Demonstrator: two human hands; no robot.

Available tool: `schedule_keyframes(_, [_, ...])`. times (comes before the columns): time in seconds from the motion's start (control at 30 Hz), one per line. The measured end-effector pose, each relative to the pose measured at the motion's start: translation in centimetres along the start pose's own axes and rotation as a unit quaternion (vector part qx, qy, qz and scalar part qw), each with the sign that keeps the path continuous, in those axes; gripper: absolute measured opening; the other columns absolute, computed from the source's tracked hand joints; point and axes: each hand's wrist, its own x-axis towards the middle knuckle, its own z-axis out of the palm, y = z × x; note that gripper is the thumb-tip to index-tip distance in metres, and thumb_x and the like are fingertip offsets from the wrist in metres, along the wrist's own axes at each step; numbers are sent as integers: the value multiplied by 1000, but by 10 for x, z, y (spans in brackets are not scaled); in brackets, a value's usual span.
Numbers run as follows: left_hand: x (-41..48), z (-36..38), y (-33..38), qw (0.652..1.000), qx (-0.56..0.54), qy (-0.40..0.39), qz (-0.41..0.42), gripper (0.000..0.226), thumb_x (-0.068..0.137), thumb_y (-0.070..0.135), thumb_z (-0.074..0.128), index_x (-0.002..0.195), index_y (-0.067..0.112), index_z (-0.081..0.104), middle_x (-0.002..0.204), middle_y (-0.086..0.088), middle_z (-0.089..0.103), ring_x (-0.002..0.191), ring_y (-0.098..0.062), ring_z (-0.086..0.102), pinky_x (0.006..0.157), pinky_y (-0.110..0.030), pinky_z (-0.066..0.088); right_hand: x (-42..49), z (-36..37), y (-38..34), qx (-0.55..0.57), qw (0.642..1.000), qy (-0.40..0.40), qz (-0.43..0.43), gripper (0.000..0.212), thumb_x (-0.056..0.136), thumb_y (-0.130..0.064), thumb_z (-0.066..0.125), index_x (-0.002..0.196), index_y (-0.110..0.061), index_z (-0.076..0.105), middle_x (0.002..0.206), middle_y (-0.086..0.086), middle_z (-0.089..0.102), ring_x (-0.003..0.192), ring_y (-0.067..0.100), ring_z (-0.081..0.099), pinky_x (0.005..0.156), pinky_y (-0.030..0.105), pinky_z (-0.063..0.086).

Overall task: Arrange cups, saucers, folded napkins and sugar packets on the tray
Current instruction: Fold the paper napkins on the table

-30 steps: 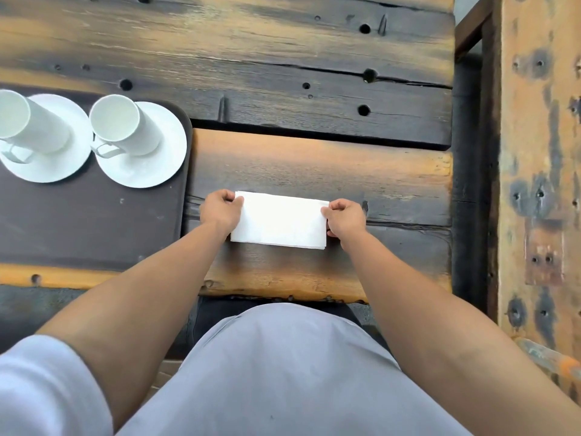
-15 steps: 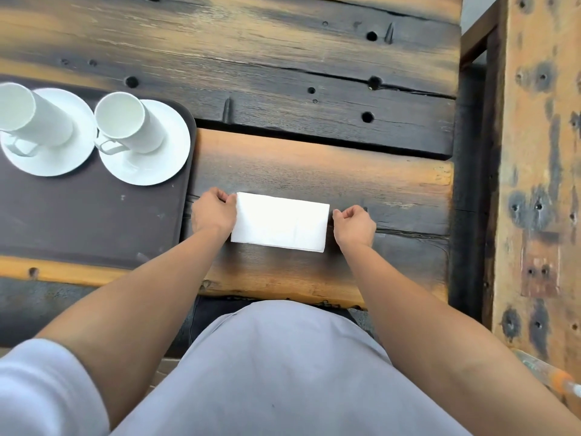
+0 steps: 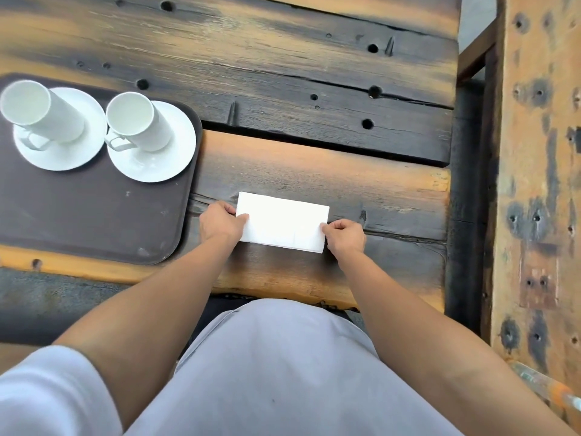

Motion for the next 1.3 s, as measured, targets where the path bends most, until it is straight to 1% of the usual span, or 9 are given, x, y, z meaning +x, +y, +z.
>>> schedule_keyframes(0.13, [0,4,2,1000,14,-5,8,19,81,29,78,90,21,63,104,-2,70,93,-20,61,75,-28,43,0,3,2,7,1000,-13,-2,13,80,-26,78,85,-15,72,87,3,72,92,22,65,84,32,54])
schedule_keyframes(0.23, [-1,7,5,1000,20,-2,6,14,82,25,77,85,22,64,105,-1,69,94,-19,60,76,-28,44,0,5,1,12,1000,-25,4,11,78,-21,79,78,-20,67,87,2,72,91,23,64,86,35,56])
schedule_keyframes(0.4, [-5,9,6,1000,9,7,29,18,84,20,71,70,25,60,93,2,69,101,-21,63,80,-27,45,-1,3,-2,20,999,-41,14,29,80,-15,75,61,-20,54,71,2,60,68,21,50,66,31,44])
schedule_keyframes(0.6, [-6,6,2,996,-66,6,55,7,85,22,72,84,20,65,84,5,65,97,-19,61,80,-26,42,0,-1,-2,-2,999,-38,-17,34,80,-14,71,58,-18,46,67,2,55,66,19,48,63,26,39])
schedule_keyframes(0.77, [-7,7,1,996,-83,23,21,24,81,24,79,99,16,64,94,2,68,101,-19,64,78,-25,42,2,-3,-4,-35,999,-21,-36,12,80,-12,71,75,-17,61,80,3,66,83,22,60,74,29,49])
schedule_keyframes(0.87, [-9,10,2,998,-63,28,-8,31,79,26,81,103,14,65,101,-3,71,105,-22,63,78,-25,43,4,-2,-3,-41,999,-17,-26,16,80,-14,73,74,-18,59,86,4,68,87,22,62,80,33,53])
schedule_keyframes(0.97, [-12,13,5,998,-49,25,-13,25,78,25,81,95,17,64,105,-4,71,108,-23,62,77,-26,42,3,0,-1,-15,998,-57,2,19,82,-14,73,70,-17,58,78,7,66,74,24,58,67,35,51])
schedule_keyframes(1.1, [-10,15,4,999,-44,17,-13,23,77,26,81,88,20,62,108,-4,70,111,-24,61,87,-30,47,0,-3,3,55,992,-110,29,24,88,-3,62,70,-16,54,72,9,49,65,22,43,51,29,31])
schedule_keyframes(1.3, [-6,16,0,999,-42,13,-4,38,77,36,81,107,16,67,117,-3,67,118,-24,58,96,-33,45,-6,-17,1,174,961,-192,95,24,94,5,52,105,-8,68,79,8,63,51,11,45,43,23,37])
